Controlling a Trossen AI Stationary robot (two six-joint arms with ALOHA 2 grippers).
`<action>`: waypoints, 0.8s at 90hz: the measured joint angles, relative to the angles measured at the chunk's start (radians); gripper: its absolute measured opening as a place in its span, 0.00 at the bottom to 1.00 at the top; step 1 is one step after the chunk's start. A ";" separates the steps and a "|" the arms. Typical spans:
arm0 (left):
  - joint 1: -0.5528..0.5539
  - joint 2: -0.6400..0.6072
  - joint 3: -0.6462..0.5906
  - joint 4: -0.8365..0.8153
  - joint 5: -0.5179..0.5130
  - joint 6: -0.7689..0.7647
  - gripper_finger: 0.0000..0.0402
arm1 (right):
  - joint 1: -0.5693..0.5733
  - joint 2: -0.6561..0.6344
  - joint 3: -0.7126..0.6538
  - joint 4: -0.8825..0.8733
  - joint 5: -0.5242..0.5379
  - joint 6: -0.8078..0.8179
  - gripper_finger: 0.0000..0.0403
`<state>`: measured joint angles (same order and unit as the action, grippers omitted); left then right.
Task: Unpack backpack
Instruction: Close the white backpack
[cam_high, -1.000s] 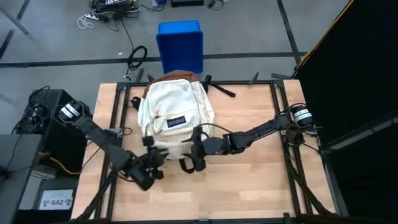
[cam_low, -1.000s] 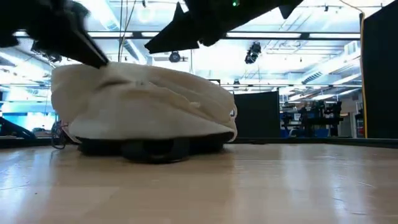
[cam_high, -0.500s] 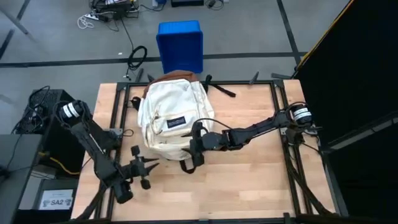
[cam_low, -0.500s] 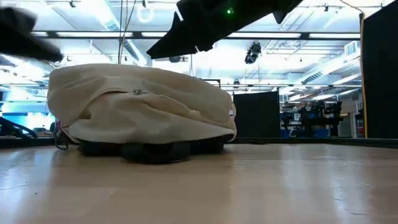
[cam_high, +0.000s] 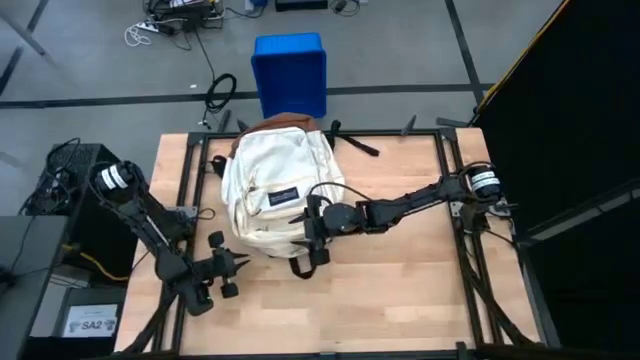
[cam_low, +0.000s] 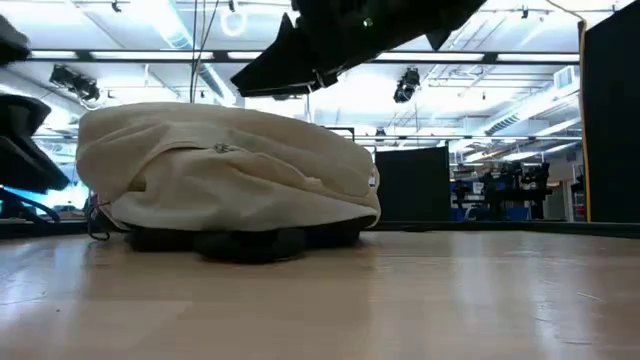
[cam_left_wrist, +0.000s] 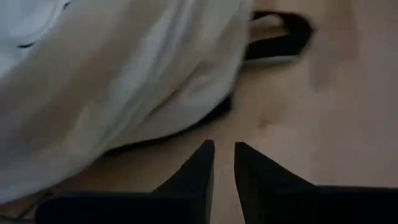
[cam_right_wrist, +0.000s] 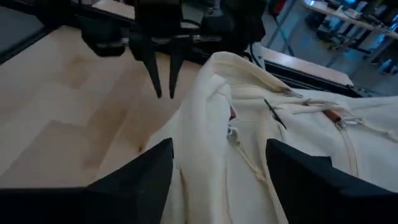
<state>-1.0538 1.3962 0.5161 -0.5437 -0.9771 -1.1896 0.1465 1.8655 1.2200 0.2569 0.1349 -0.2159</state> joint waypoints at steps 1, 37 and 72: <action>0.002 0.000 0.000 -0.001 0.002 0.000 0.09 | -0.003 0.003 0.003 -0.001 -0.005 0.003 0.56; 0.034 0.000 0.000 0.008 0.058 0.009 0.09 | -0.014 0.259 0.464 -0.394 -0.064 -0.029 0.56; 0.067 0.005 0.000 0.050 0.038 0.068 0.09 | -0.060 0.382 0.594 -0.509 -0.221 0.040 0.54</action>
<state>-0.9869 1.4014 0.5160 -0.4937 -0.9393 -1.1216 0.0860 2.2475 1.8140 -0.2518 -0.0864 -0.1763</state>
